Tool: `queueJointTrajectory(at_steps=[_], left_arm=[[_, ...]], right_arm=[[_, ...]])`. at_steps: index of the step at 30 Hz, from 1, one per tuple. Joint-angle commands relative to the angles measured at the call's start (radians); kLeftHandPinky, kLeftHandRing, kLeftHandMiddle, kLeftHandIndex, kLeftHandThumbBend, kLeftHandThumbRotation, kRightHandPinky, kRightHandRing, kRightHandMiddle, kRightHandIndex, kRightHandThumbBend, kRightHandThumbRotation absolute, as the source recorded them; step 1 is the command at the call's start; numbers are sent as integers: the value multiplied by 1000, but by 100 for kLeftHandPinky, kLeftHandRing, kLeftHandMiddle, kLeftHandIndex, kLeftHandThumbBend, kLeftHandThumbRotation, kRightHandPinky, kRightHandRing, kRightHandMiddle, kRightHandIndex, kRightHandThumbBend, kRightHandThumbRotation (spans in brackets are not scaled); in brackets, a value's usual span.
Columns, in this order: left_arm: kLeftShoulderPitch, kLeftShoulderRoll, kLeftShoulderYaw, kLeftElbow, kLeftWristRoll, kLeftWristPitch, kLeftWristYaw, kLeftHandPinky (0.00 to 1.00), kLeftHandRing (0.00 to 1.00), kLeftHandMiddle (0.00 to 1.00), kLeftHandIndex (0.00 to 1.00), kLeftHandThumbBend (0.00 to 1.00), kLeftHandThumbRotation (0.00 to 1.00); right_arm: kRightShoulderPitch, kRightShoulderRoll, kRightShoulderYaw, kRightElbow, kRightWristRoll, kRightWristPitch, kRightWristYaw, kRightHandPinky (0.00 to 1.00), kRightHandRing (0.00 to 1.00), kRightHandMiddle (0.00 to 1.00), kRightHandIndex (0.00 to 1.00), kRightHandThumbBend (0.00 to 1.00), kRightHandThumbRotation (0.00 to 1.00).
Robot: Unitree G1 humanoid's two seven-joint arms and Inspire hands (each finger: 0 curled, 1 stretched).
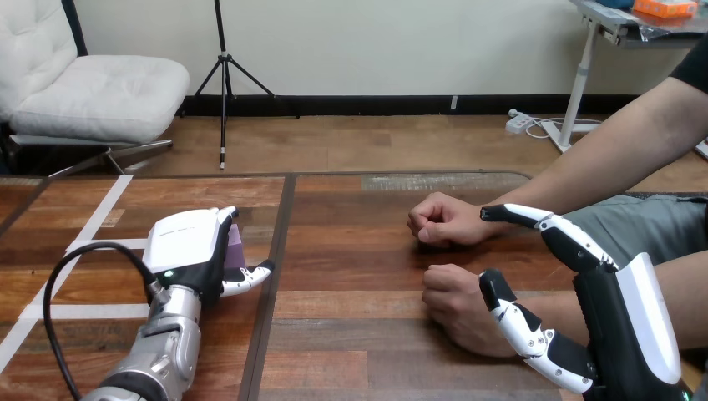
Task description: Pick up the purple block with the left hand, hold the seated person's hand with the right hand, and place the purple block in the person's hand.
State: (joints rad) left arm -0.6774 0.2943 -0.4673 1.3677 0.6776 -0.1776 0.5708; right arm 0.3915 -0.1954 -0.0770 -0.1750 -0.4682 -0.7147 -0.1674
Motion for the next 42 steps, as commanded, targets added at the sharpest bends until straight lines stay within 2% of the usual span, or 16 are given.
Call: queueJointTrajectory(at_steps=[1,6,12,20,25,42], left_arm=[[-15,1,28,-15,-24,-40,43,63,68,72,79,57,16],[-13,1,34,-13,-26,-46,49,53,58,64,73,51,6],[-11,1,34,-12,-23,-57,69,49,55,61,68,49,2],[-9,-1,55,-12,-32,-85,88,50,54,59,64,51,0],[-7,-1,55,-13,-30,-102,115,49,53,57,63,52,0],[-1,-2,55,-11,-29,-121,139,49,52,56,63,49,0]], right_arm=[[-23,-6,-7,-52,7,-14,-5,80,78,76,73,36,51],[-20,-10,-9,-52,11,-18,-4,80,78,76,73,36,49],[-16,-14,-11,-55,10,-18,-4,80,78,76,73,35,48],[-14,-18,-14,-55,11,-20,-5,80,77,76,73,36,48],[-12,-18,-16,-55,12,-20,-5,79,77,76,73,36,48],[-7,-21,-16,-63,13,-15,0,79,78,76,73,37,49]])
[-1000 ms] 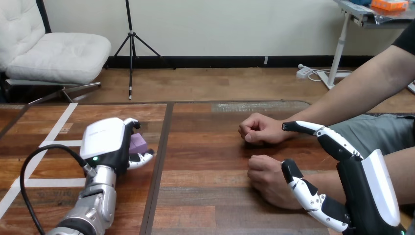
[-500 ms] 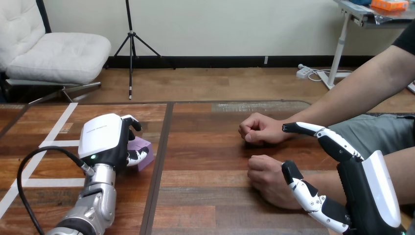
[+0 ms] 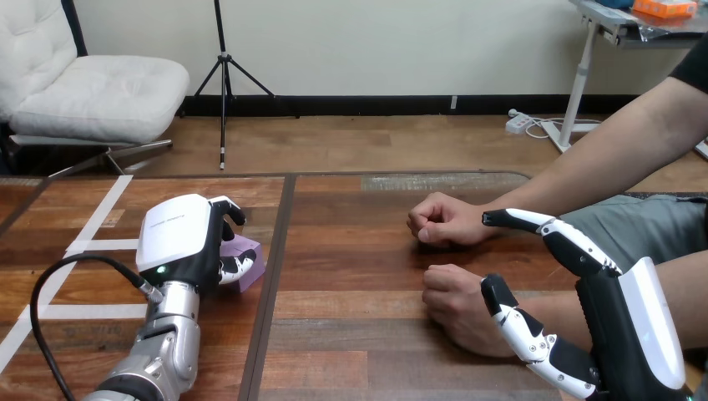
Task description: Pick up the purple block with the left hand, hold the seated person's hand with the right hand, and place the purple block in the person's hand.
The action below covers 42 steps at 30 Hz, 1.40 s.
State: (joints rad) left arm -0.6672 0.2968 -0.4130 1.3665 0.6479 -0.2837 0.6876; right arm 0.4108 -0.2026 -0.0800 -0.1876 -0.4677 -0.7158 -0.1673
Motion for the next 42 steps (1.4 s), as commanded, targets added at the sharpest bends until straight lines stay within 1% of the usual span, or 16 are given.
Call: queueJointTrajectory(at_steps=[1,18,26,36,39,40,42], left_arm=[[-11,-5,0,-9,2,-13,24,49,52,56,63,49,0],[-7,-8,0,-6,-1,3,-3,52,53,57,64,52,0],[-3,-6,-4,-6,4,-5,14,52,53,56,65,54,0],[-1,-6,-2,-7,3,-11,18,51,53,57,66,56,0],[-1,-5,-5,-8,6,-14,28,52,54,58,67,57,0],[0,-4,-8,-8,11,-13,38,52,55,58,67,57,0],[0,-4,-12,-8,15,-11,50,52,56,59,68,57,2]], right_arm=[[-26,-14,-12,-51,15,-14,1,79,78,76,73,37,50],[-23,-17,-13,-57,14,-8,8,80,78,76,73,39,52],[-23,-17,-16,-56,13,-12,8,80,78,76,73,38,53],[-23,-16,-15,-56,14,-10,11,80,78,76,73,39,53],[-23,-15,-15,-57,11,-7,11,80,78,76,73,39,53],[-23,-15,-15,-58,10,-6,12,80,78,76,73,39,53],[-24,-15,-14,-58,9,-5,12,80,78,76,73,39,53]])
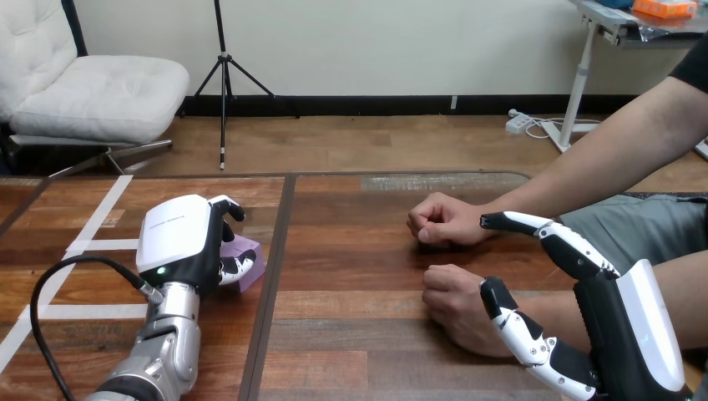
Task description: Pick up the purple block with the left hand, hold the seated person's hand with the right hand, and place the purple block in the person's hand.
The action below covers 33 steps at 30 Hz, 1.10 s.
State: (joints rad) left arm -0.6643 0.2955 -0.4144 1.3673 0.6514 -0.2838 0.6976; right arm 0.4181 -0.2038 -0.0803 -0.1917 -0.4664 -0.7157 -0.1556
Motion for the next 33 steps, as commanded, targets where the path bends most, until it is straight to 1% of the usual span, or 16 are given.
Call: queueJointTrajectory(at_steps=[1,4,10,12,16,19,24,28,30,33], left_arm=[[-3,-2,-14,-10,17,-8,53,52,56,60,68,57,3],[-3,-3,-22,-10,30,1,81,52,57,61,69,58,7],[-4,-3,-42,-8,62,23,129,50,56,62,70,61,17],[-5,-3,-46,-7,70,29,137,48,56,63,71,61,22],[-5,-4,-50,-7,79,40,142,49,57,65,72,61,28],[-6,-6,-53,-7,80,48,140,51,60,67,74,62,33],[-10,-8,-61,-6,86,70,128,61,70,74,78,65,44],[-16,-14,-57,-7,77,92,85,70,77,80,83,67,53],[-18,-16,-54,-8,74,96,78,75,80,83,85,68,59],[-20,-19,-52,-9,71,104,70,79,83,85,87,71,62]], right_arm=[[-32,-14,-13,-53,7,-5,1,80,78,76,73,39,53],[-34,-13,-11,-51,7,-5,2,80,78,76,73,39,53],[-37,-11,-8,-49,8,-3,3,80,78,76,74,40,54],[-39,-11,-7,-48,8,-3,4,80,78,76,74,40,54],[-43,-9,-5,-46,8,-3,4,80,78,76,74,40,54],[-46,-8,-5,-45,4,-4,1,80,78,76,74,40,54],[-49,-6,-4,-41,0,-7,-2,80,78,76,74,39,55],[-50,-5,-3,-43,-3,-3,-2,80,78,76,74,40,55],[-50,-4,-2,-44,-3,-2,-1,80,78,77,74,40,55],[-50,-4,-1,-44,-2,0,0,80,78,77,74,40,56]])
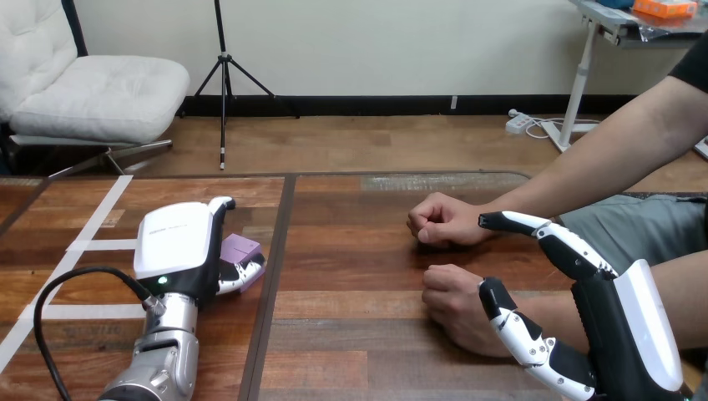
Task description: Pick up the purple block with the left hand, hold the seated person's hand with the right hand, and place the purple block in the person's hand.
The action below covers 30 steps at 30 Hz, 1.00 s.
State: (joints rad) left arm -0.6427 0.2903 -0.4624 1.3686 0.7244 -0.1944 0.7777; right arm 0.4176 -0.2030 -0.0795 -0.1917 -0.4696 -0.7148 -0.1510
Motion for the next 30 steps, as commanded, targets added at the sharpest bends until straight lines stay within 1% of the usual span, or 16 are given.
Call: queueJointTrajectory(at_steps=[1,4,8,13,21,26,30], left_arm=[[-43,-15,-4,-11,-2,19,-15,80,83,86,87,72,63],[-44,-16,-2,-12,-6,21,-21,82,85,87,89,73,66],[-44,-17,-1,-13,-9,20,-22,82,85,88,89,76,66],[-44,-18,2,-14,-16,15,-35,83,86,88,90,76,68],[-42,-18,2,-14,-15,14,-35,83,86,88,89,76,67],[-45,-21,8,-12,-23,29,-67,85,87,89,90,76,67],[-45,-23,21,-13,-36,23,-81,85,88,89,91,77,67]], right_arm=[[-50,-5,-2,-44,1,-1,-4,80,78,77,74,39,56],[-51,-4,-1,-43,-1,-2,-6,80,78,77,74,39,56],[-51,-4,-2,-43,-4,-1,-7,80,78,76,74,39,56],[-50,-4,-2,-43,-4,-2,-8,80,78,76,74,39,56],[-50,-4,-6,-41,-15,-7,-15,80,78,76,74,39,56],[-48,-5,-7,-43,-11,-6,-12,80,78,76,74,39,56],[-44,-5,-6,-46,-7,-2,-8,80,78,76,74,39,56]])
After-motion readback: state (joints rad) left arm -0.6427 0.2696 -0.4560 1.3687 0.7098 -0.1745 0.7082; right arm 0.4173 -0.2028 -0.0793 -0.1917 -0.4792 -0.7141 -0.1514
